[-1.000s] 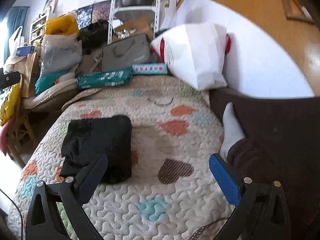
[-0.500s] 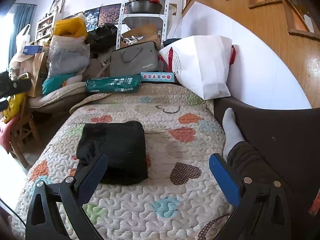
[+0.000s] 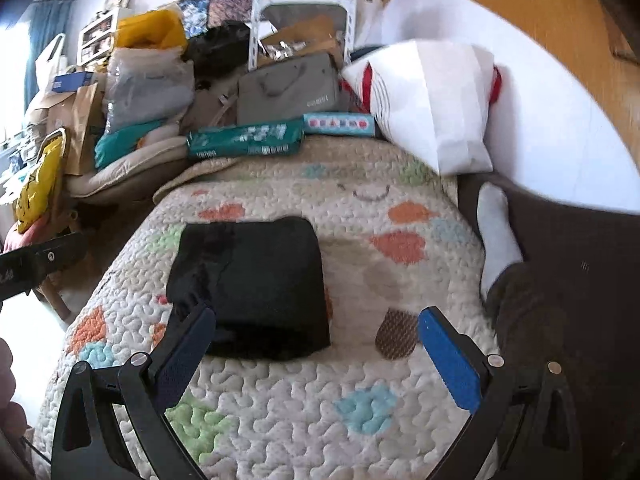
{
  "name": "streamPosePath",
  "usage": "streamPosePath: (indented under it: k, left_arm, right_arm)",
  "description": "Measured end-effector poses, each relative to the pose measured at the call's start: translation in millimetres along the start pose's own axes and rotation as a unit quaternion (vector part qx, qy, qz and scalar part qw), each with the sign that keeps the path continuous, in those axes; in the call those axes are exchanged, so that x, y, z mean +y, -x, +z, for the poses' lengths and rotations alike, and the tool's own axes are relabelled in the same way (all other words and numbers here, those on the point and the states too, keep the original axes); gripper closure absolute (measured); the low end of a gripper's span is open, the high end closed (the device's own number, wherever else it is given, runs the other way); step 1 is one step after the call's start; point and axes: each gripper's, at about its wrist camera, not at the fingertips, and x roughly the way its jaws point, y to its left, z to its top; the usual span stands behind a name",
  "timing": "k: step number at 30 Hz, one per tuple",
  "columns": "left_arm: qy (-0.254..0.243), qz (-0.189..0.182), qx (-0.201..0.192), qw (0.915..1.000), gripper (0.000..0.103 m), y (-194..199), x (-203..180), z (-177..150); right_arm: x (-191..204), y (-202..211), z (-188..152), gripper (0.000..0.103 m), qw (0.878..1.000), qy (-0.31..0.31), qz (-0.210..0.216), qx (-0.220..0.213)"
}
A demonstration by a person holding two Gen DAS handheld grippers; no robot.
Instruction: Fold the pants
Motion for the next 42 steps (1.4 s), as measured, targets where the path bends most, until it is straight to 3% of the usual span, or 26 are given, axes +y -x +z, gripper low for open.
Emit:
streamPosePath:
  k: [5,11,42]
  left_arm:
    - [-0.01,0.035,0.035,0.9987,0.0,-16.3,1.9,-12.3]
    - [-0.019,0.04,0.068,0.9967,0.0,-29.2,-0.5,-22.2]
    - [-0.043,0.041,0.103,0.9928,0.0,-44.2,-9.2,-35.9]
  right_arm:
    - [7.3,-12.2,-8.1,0.0,1.0,0.008,0.001,0.013]
    - [9.6,-28.4,-19.0,0.0,0.999,0.002,0.012,0.05]
    - [22.3,-44.8,-28.6,0.0,0.997,0.031,0.01,0.068]
